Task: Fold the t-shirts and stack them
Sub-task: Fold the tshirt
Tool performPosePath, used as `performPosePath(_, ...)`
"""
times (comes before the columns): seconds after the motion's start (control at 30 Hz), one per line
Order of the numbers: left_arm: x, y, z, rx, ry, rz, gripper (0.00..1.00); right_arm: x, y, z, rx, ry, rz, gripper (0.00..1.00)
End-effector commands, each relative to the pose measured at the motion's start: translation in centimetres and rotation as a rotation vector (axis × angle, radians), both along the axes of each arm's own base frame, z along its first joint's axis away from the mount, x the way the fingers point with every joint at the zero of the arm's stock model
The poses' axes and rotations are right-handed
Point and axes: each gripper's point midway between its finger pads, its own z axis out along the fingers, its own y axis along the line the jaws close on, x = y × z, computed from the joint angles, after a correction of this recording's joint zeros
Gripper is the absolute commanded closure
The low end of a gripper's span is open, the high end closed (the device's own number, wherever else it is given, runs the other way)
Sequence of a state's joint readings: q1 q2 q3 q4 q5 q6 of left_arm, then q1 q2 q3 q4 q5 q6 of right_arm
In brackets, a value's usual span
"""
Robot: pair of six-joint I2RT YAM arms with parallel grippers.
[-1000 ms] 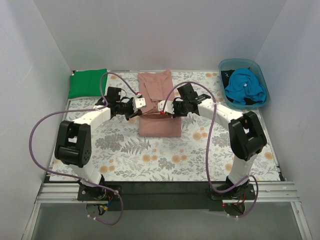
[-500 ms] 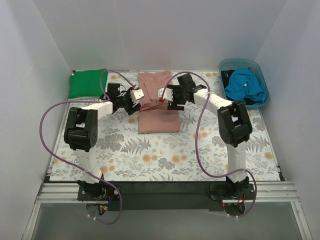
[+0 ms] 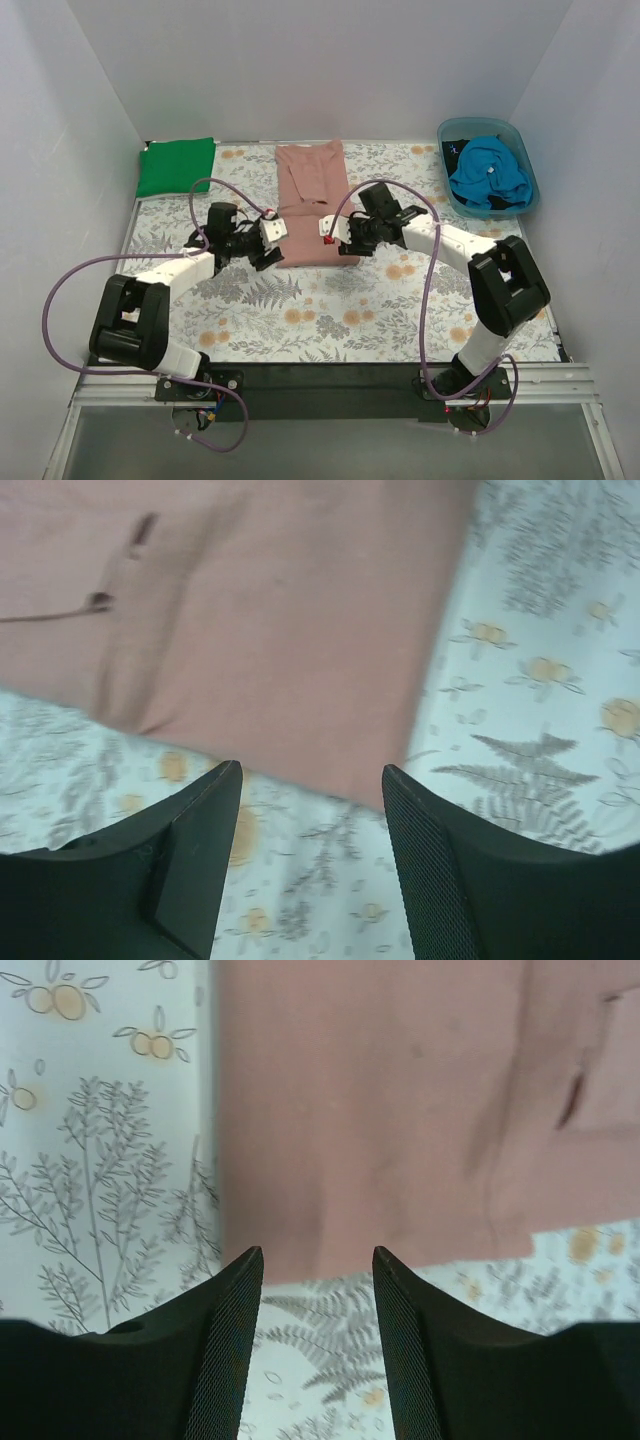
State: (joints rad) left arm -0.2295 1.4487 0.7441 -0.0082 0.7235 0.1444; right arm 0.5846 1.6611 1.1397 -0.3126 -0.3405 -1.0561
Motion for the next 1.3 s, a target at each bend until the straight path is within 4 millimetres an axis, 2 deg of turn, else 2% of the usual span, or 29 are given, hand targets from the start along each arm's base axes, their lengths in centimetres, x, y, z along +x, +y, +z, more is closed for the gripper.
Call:
performPosePath(0.0,-2.7,-1.2,-2.0,0.031,0.042,-0.078,0.44,-1.4,0.8,-2.3,-0.01,0.076,0.014,0.46)
performPosePath(0.03,-3.5,-1.7,-2.8,0.048,0.048,-0.102,0.44,-1.5,0.9,-3.2,-0.023,0.093,0.016,0.46)
performPosePath(0.13,-4.0,-2.1,-4.4,0.089,0.028,-0.133,0.46,-1.8,1.0,-4.8,-0.043,0.116,0.023,0.47)
performPosePath(0.27,-3.5,-2.1,-5.9,0.128,0.012,-0.136,0.46,-2.2,0.6,-6.5,-0.074,0.126,0.03,0.49)
performPosePath(0.4,-3.3,-1.6,-7.6,0.174,0.02,-0.134,0.51,-2.6,0.1,-8.2,-0.104,0.147,0.027,0.53)
performPosePath(0.5,-3.2,-1.2,-8.4,0.201,0.016,-0.133,0.6,-2.7,-0.2,-8.8,-0.114,0.141,0.025,0.54)
performPosePath(0.53,-3.2,-1.2,-8.5,0.205,0.016,-0.136,0.68,-2.5,-0.3,-8.9,-0.118,0.138,0.021,0.6)
performPosePath(0.6,-3.3,-1.2,-8.4,0.206,0.015,-0.137,0.75,-2.3,-0.3,-9.1,-0.126,0.134,0.014,0.76)
performPosePath(0.63,-3.4,-1.2,-8.2,0.199,0.025,-0.136,0.82,-2.1,-0.2,-8.8,-0.123,0.129,0.008,0.98)
performPosePath(0.67,-3.3,-1.4,-7.9,0.192,0.028,-0.134,0.93,-2.1,-0.3,-8.6,-0.124,0.13,-0.004,0.99)
performPosePath(0.7,-2.7,-1.6,-6.8,0.18,0.02,-0.125,0.97,-2.0,-0.2,-8.2,-0.117,0.128,-0.013,0.99)
performPosePath(0.73,-3.2,-1.6,-6.6,0.178,0.058,-0.128,0.99,-1.9,-0.1,-7.0,-0.1,0.111,-0.018,0.99)
performPosePath(0.83,-2.7,-2.2,-3.6,0.128,0.073,-0.111,1.0,-1.7,0.0,-4.1,-0.065,0.101,-0.052,0.99)
performPosePath(0.87,-2.8,-2.5,-2.7,0.109,0.075,-0.117,1.0,-1.2,0.3,-2.5,-0.045,0.087,-0.058,0.99)
performPosePath(0.93,-2.6,-2.5,-0.4,0.091,0.059,-0.11,1.0,-1.8,0.2,-0.6,-0.027,0.111,-0.07,0.99)
performPosePath(1.0,-2.9,-2.8,0.9,0.07,0.057,-0.121,1.0,-2.0,0.2,1.3,-0.016,0.111,-0.074,0.99)
performPosePath(1.1,-5.2,-2.8,2.3,0.059,0.081,-0.179,1.0,-3.2,-0.1,3.5,-0.002,0.133,-0.066,0.99)
performPosePath(1.13,-6.4,-2.5,2.1,0.065,0.121,-0.193,1.0,-3.6,-0.3,3.8,-0.001,0.144,-0.069,0.99)
performPosePath(1.2,-8.3,-2.3,2.8,0.058,0.122,-0.218,1.0,-5.7,-0.5,3.8,-0.011,0.199,-0.062,0.99)
performPosePath(1.23,-9.9,-2.2,2.7,0.059,0.155,-0.245,1.0,-6.9,-1.0,4.0,-0.009,0.209,-0.057,0.99)
performPosePath(1.27,-11.1,-2.3,3.7,0.044,0.143,-0.266,1.0,-8.9,-1.0,3.7,-0.021,0.247,-0.028,0.99)
